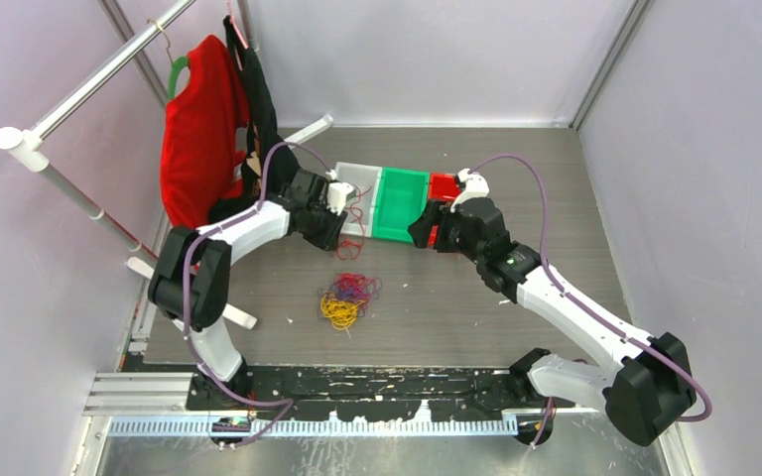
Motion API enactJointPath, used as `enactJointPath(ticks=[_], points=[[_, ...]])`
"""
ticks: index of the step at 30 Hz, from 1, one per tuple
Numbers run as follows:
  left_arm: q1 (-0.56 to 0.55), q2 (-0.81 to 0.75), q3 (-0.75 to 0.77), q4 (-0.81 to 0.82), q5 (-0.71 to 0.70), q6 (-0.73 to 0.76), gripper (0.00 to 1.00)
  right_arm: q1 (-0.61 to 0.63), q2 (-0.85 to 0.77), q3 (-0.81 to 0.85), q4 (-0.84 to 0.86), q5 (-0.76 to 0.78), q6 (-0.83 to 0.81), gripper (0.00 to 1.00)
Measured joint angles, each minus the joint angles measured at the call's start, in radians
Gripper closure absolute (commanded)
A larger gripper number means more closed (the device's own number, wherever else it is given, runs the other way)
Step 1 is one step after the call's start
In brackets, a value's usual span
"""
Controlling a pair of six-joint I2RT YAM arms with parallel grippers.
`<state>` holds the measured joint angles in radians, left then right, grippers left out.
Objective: Untangle the cables
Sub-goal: Place the cable in the bin.
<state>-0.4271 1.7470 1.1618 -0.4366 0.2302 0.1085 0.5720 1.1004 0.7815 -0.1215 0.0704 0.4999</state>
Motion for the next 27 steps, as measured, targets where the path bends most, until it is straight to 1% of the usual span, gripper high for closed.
enactJointPath(ticks=[4,7,10,14,16,17,19,23,25,27], points=[[0.0,0.04,-0.011,0.037,0.008,-0.028,0.63,0.0,0.0,0.0,0.0,-0.009,0.0,0.26],[0.0,0.054,-0.013,0.055,0.021,-0.055,0.64,0.0,0.003,0.0,0.002,-0.013,0.0,0.27],[0.0,0.056,-0.021,0.08,0.026,-0.076,0.71,0.0,0.01,0.0,0.003,-0.017,0.0,0.29],[0.0,0.062,-0.028,0.1,0.035,-0.099,0.88,0.0,0.013,-0.001,0.009,-0.021,0.0,0.32],[0.0,0.062,-0.035,0.106,0.04,-0.104,0.95,0.0,0.013,-0.001,0.011,-0.022,0.0,0.33],[0.0,0.062,-0.037,0.108,0.041,-0.105,0.98,0.0,0.012,-0.001,0.012,-0.022,0.0,0.34],[0.0,0.06,-0.037,0.107,0.042,-0.105,1.0,0.0,0.012,-0.001,0.014,-0.022,0.0,0.35],[0.0,0.02,-0.024,0.069,0.05,-0.101,1.0,0.0,0.012,-0.001,0.016,-0.022,0.001,0.36],[0.0,0.0,0.024,0.023,0.055,-0.101,1.0,0.0,0.012,-0.001,0.016,-0.022,0.001,0.36],[0.0,-0.014,0.105,-0.008,0.062,-0.101,1.0,0.0,0.012,-0.001,0.017,-0.022,0.002,0.37]])
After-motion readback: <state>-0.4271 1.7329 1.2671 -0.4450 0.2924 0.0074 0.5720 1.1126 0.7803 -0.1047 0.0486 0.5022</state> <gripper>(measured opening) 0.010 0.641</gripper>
